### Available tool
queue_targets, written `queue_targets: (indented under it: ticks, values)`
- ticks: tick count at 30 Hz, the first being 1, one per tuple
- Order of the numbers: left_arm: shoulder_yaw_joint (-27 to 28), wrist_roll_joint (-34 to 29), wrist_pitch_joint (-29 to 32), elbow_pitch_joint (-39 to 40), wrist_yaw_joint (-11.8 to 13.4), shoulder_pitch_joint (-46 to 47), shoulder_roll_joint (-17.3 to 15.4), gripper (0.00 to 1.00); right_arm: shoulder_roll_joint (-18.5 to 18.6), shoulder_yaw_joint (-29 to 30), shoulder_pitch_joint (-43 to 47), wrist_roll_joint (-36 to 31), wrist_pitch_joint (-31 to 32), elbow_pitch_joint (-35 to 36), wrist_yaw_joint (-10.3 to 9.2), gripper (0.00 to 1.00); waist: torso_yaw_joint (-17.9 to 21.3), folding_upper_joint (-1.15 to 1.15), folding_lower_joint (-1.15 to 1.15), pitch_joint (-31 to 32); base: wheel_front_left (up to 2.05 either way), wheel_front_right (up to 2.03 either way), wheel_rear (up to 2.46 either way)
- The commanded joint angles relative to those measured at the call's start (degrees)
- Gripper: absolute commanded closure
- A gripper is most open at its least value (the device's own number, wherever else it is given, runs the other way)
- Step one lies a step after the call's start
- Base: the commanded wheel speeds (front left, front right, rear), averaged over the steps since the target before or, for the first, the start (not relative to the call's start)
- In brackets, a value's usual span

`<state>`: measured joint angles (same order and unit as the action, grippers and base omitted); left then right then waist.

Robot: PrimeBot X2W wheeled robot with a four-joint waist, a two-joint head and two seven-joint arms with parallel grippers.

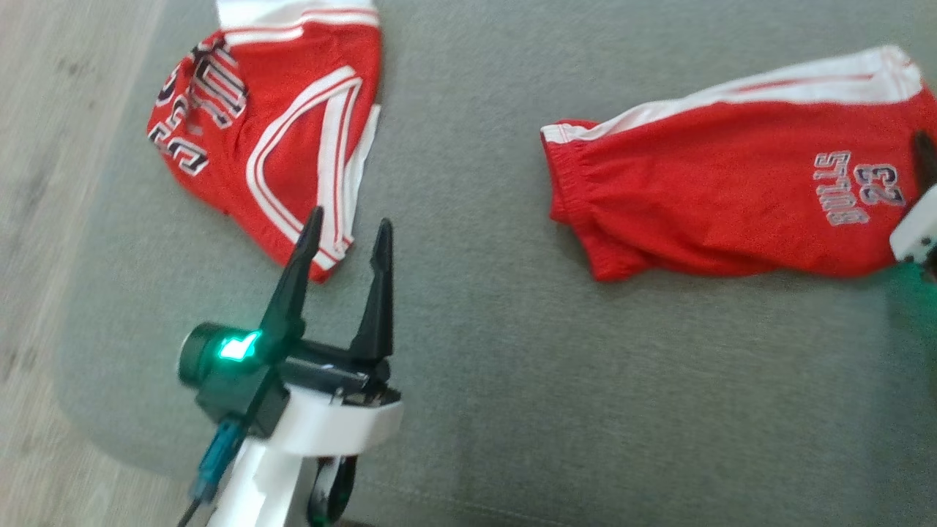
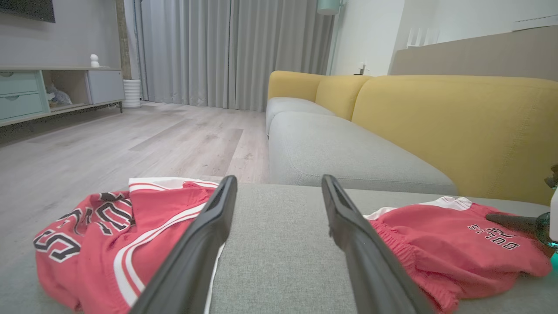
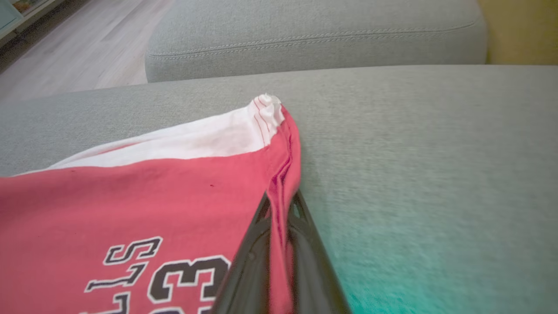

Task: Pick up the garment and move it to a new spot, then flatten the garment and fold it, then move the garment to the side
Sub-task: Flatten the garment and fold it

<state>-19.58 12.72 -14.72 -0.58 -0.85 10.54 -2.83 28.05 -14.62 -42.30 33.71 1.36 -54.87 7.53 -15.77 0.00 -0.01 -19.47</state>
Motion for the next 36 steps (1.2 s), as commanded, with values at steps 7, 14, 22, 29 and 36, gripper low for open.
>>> queue_targets:
  ticks: [7, 14, 22, 29, 36]
  values:
    - [5.2, -3.7, -0.3, 4.4, 0.3, -3.9, -0.1, 0.0, 4.8, 0.9, 6.2, 0.2, -4.0, -1.0, -0.04, 1.0, 7.2, 0.0, 0.01, 6.0, 0.0, 0.0, 0.0]
    - [5.8, -4.6, -0.3, 4.0, -0.2, -4.7, -0.1, 0.0, 5.7, 2.8, 6.9, -0.3, -7.1, 1.2, -0.04, 1.0, 9.6, 0.0, 0.01, 7.2, 0.0, 0.0, 0.0]
    - [4.7, -3.5, -0.3, 2.0, -0.1, -6.2, -0.1, 0.0, -0.4, 0.1, 7.3, -4.6, -8.7, 12.2, -0.04, 1.0, 9.4, 0.0, 0.01, 12.1, 0.0, 0.0, 0.0]
    - [4.0, -2.9, -0.3, 1.5, 0.6, -6.5, -0.1, 0.0, -10.8, -6.0, 9.6, -8.2, -4.0, 22.5, -0.04, 1.0, 8.3, 0.0, 0.01, 13.2, 0.0, 0.0, 0.0]
    - [3.6, -2.0, -0.3, 0.7, 1.2, -6.1, -0.1, 0.0, -17.7, -10.9, 12.4, -10.3, -5.2, 23.7, -0.04, 0.0, 6.7, 0.0, 0.01, 13.5, 0.0, 0.0, 0.0]
